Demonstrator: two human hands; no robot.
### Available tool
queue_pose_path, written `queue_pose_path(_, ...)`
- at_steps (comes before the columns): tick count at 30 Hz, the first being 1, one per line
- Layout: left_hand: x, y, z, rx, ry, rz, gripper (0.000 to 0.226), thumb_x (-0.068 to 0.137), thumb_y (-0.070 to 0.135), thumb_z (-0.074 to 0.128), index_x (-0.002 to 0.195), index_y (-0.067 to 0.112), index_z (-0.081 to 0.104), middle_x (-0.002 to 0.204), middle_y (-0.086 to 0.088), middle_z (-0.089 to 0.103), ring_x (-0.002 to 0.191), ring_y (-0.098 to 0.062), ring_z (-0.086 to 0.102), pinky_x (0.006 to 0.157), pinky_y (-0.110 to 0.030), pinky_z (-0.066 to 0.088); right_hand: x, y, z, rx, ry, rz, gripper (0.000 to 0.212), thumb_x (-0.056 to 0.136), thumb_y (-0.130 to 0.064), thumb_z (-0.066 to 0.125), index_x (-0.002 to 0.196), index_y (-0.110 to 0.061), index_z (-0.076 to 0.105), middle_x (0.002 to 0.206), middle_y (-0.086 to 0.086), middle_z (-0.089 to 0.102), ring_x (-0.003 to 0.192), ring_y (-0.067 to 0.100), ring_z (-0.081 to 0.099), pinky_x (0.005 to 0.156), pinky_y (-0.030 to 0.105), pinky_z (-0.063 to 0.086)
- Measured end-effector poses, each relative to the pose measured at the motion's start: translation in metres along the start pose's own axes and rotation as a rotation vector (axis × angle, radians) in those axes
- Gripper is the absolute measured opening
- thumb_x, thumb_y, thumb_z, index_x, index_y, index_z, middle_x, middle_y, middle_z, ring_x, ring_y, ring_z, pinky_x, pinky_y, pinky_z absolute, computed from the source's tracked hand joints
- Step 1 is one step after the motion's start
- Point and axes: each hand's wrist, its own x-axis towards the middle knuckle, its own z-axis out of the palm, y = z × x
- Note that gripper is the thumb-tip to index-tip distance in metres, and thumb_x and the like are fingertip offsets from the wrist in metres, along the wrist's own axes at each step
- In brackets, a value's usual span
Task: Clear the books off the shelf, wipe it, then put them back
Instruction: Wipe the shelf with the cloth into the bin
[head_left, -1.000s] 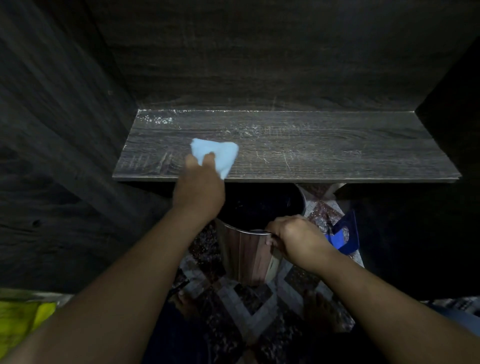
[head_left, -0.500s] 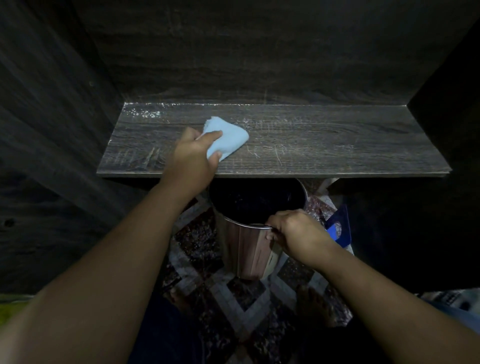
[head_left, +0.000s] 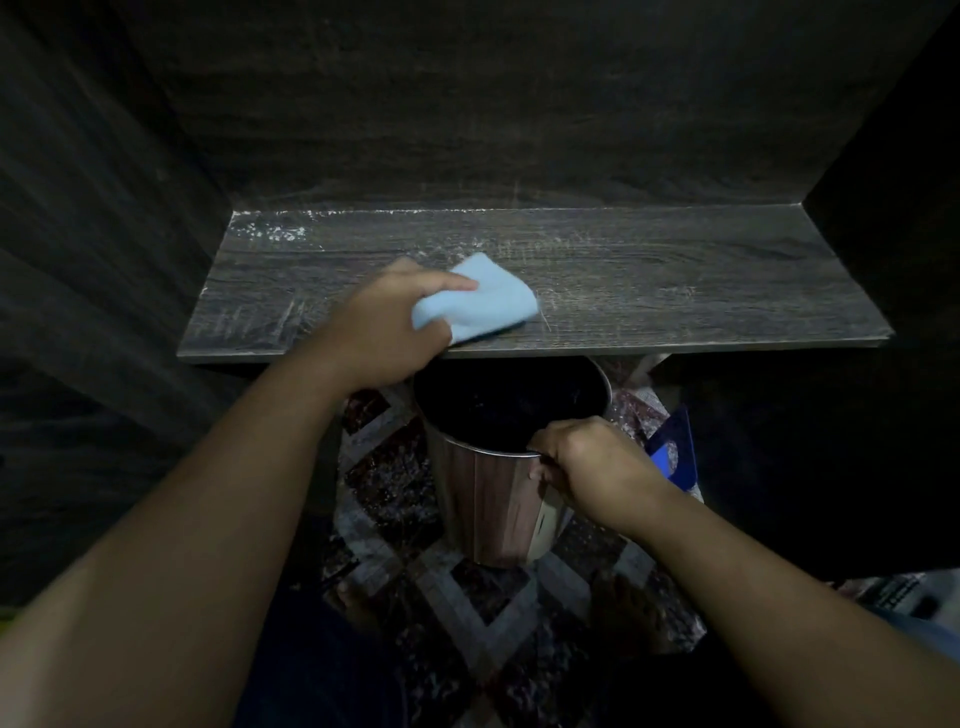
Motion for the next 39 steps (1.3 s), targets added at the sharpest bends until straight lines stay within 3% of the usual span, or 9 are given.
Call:
queue_pose_path(3, 0.008, -0.005, 0.003, -0.024, 0.229, -0.04, 0.044, 0.088, 0.014, 0.06, 0.13, 0.027, 0.059, 0.111, 0.003, 0.043, 0.103, -0.008, 0.046, 0.093, -0.009, 0.029, 0.003, -0.002, 0.0, 0.01, 0.013, 0.017, 0.012, 0.082, -0.013, 0.058, 0.09, -0.013, 0.067, 0.087, 0.005, 0.064, 0.082, 0.031, 0.061, 0.066, 0.034, 0.047)
queue_pose_path(7, 0.044, -0.015, 0.001, 0.075, 0.394, 0.057, 0.044, 0.087, 0.013, 0.059, 0.13, 0.02, 0.059, 0.117, -0.008, 0.047, 0.112, -0.025, 0.049, 0.103, -0.028, 0.035, 0.007, -0.004, 0.0, 0.01, 0.037, 0.012, 0.007, 0.078, -0.012, 0.063, 0.083, -0.014, 0.068, 0.081, 0.004, 0.064, 0.076, 0.029, 0.062, 0.061, 0.027, 0.039)
queue_pose_path(13, 0.108, -0.026, -0.009, 0.699, 0.437, 0.357, 0.033, 0.083, 0.015, 0.062, 0.116, 0.019, 0.061, 0.129, -0.017, 0.047, 0.112, -0.04, 0.043, 0.086, -0.048, 0.037, 0.012, 0.003, 0.004, 0.012, 0.038, 0.032, 0.013, 0.08, -0.021, 0.059, 0.083, -0.012, 0.068, 0.079, 0.005, 0.065, 0.075, 0.029, 0.063, 0.064, 0.026, 0.037)
queue_pose_path(16, 0.121, -0.035, -0.007, 1.008, 0.492, 0.348, 0.038, 0.082, 0.027, 0.06, 0.12, 0.024, 0.059, 0.134, -0.012, 0.027, 0.115, -0.033, 0.026, 0.088, -0.043, 0.02, 0.014, 0.007, 0.004, 0.003, 0.053, 0.051, 0.012, 0.08, -0.021, 0.06, 0.083, -0.012, 0.068, 0.08, 0.006, 0.065, 0.077, 0.03, 0.063, 0.064, 0.027, 0.038)
queue_pose_path(18, 0.121, -0.036, 0.0, 1.146, 0.47, 0.304, 0.04, 0.089, 0.025, 0.053, 0.129, 0.022, 0.054, 0.13, -0.015, 0.037, 0.108, -0.034, 0.034, 0.085, -0.042, 0.024, 0.015, 0.007, 0.005, 0.016, 0.044, 0.062, 0.008, 0.079, -0.018, 0.062, 0.081, -0.012, 0.067, 0.08, 0.005, 0.065, 0.077, 0.03, 0.063, 0.065, 0.026, 0.037)
queue_pose_path(22, 0.121, -0.03, 0.014, 1.011, 0.335, 0.234, 0.044, 0.096, 0.016, 0.034, 0.137, 0.003, 0.045, 0.12, -0.024, 0.051, 0.106, -0.042, 0.05, 0.086, -0.047, 0.04, 0.015, 0.007, 0.004, 0.033, 0.019, 0.06, 0.004, 0.079, -0.014, 0.065, 0.082, -0.012, 0.067, 0.082, 0.005, 0.065, 0.079, 0.029, 0.062, 0.068, 0.028, 0.041)
queue_pose_path(25, 0.12, -0.024, 0.025, 0.884, 0.241, 0.12, 0.051, 0.096, 0.028, 0.041, 0.141, 0.003, 0.039, 0.124, -0.023, 0.047, 0.111, -0.04, 0.047, 0.09, -0.048, 0.039, 0.015, 0.004, 0.003, 0.03, 0.018, 0.062, 0.008, 0.08, -0.016, 0.064, 0.086, -0.012, 0.068, 0.085, 0.005, 0.065, 0.083, 0.029, 0.062, 0.071, 0.029, 0.042)
queue_pose_path(29, 0.119, -0.02, 0.03, 0.953, 0.187, 0.09, 0.059, 0.095, 0.045, 0.034, 0.141, 0.009, 0.037, 0.13, -0.017, 0.04, 0.119, -0.035, 0.039, 0.087, -0.046, 0.039, 0.015, 0.001, 0.004, 0.027, 0.02, 0.054, 0.01, 0.082, -0.016, 0.062, 0.089, -0.013, 0.069, 0.087, 0.005, 0.066, 0.086, 0.029, 0.062, 0.071, 0.029, 0.041)
queue_pose_path(39, 0.117, -0.016, 0.043, 0.762, 0.187, -0.01, 0.061, 0.092, 0.043, 0.037, 0.143, 0.01, 0.037, 0.145, -0.019, 0.026, 0.138, -0.036, 0.022, 0.1, -0.047, 0.037, 0.013, 0.005, 0.007, 0.045, 0.012, 0.095, 0.008, 0.079, -0.014, 0.066, 0.087, -0.014, 0.068, 0.085, 0.004, 0.064, 0.082, 0.03, 0.061, 0.068, 0.027, 0.037)
